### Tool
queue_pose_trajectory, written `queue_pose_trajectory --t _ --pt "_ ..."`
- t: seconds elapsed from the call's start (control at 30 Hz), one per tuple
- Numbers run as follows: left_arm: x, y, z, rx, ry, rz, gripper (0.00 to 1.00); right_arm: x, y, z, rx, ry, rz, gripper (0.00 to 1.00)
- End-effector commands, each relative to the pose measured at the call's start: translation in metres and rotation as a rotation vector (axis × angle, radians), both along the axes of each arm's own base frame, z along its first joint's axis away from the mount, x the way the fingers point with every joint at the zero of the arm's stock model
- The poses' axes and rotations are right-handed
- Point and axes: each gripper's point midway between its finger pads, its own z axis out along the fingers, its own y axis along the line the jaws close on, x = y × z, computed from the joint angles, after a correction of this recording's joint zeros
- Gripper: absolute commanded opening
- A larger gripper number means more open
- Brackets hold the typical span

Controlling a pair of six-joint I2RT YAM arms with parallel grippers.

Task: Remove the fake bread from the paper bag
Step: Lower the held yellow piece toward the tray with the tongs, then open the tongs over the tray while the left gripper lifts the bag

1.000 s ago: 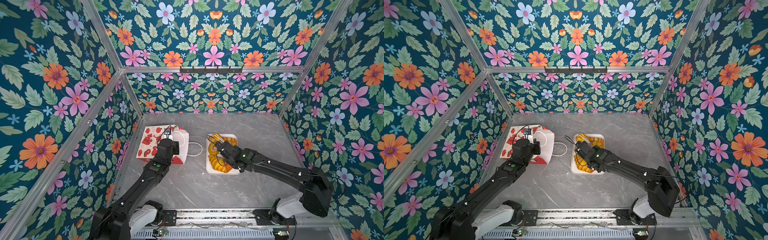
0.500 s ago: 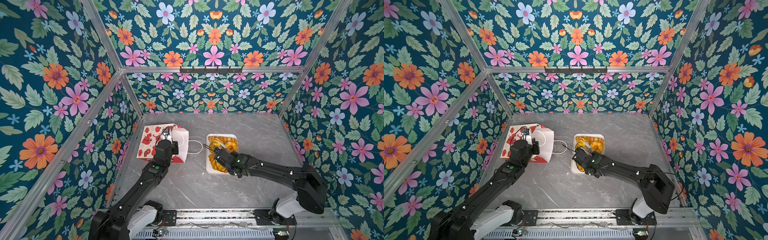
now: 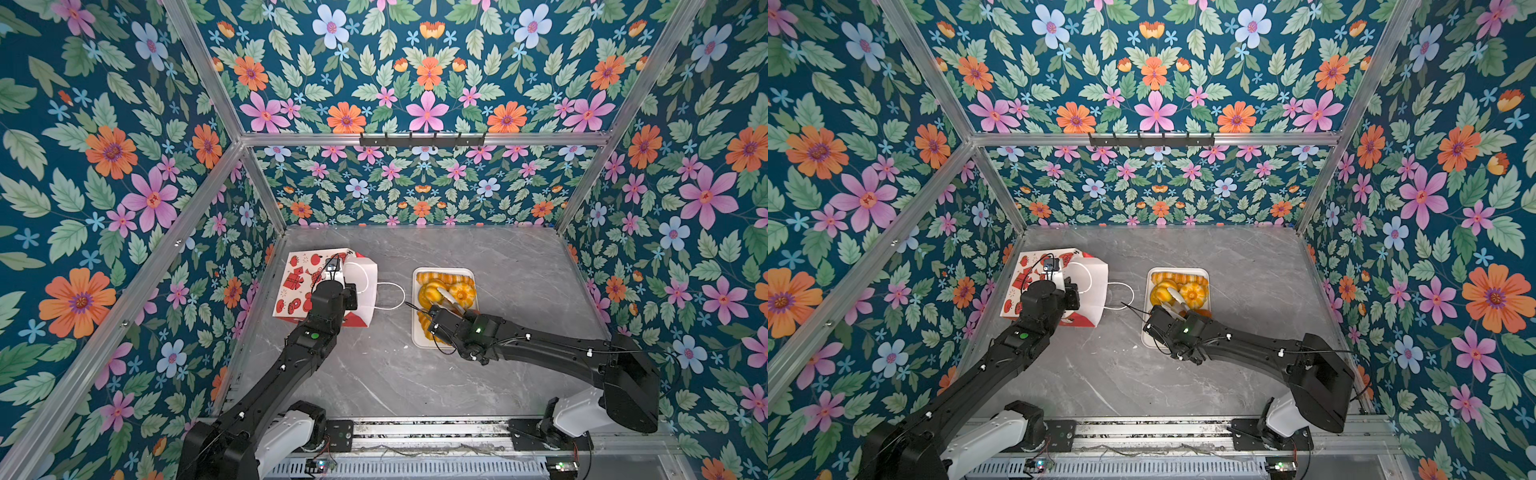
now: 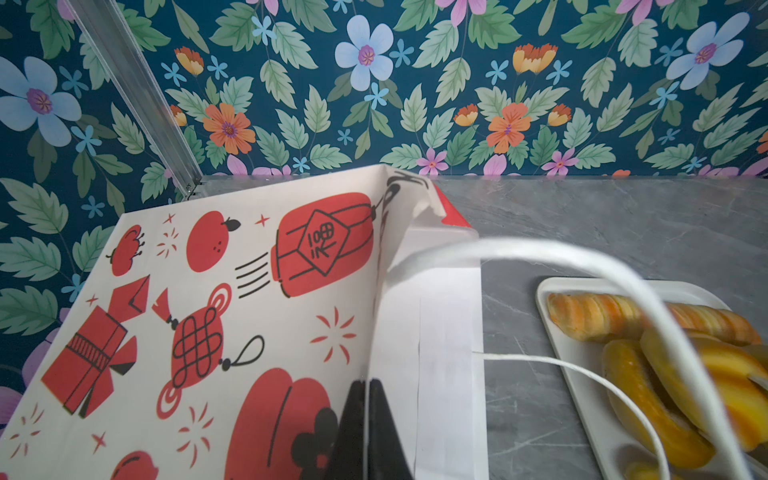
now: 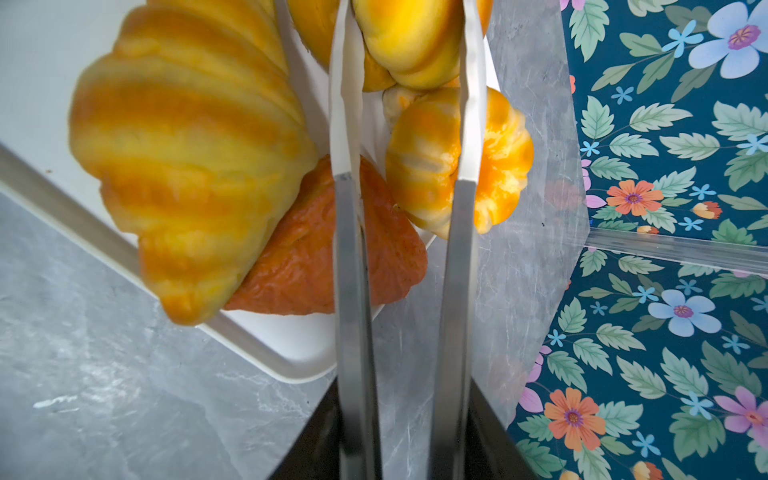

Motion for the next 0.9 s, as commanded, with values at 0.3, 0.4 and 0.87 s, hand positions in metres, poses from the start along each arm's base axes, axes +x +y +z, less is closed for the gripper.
queue_pose_trajectory --t 0.3,0.4,0.87 --pt "0.002 -0.001 0.005 -0.026 -0.026 0.005 0.00 -0.012 -0.001 0.026 0.134 0.004 -0.021 0.43" --pt "0.002 -0.002 0.004 -0.029 -0.025 0.002 0.00 -0.016 -0.001 0.028 0.158 0.015 -0.017 0.44" --pt "0.002 -0.006 0.006 -0.057 -0.024 -0.014 0.00 -0.027 0.001 0.071 0.441 -0.044 -0.038 0.43"
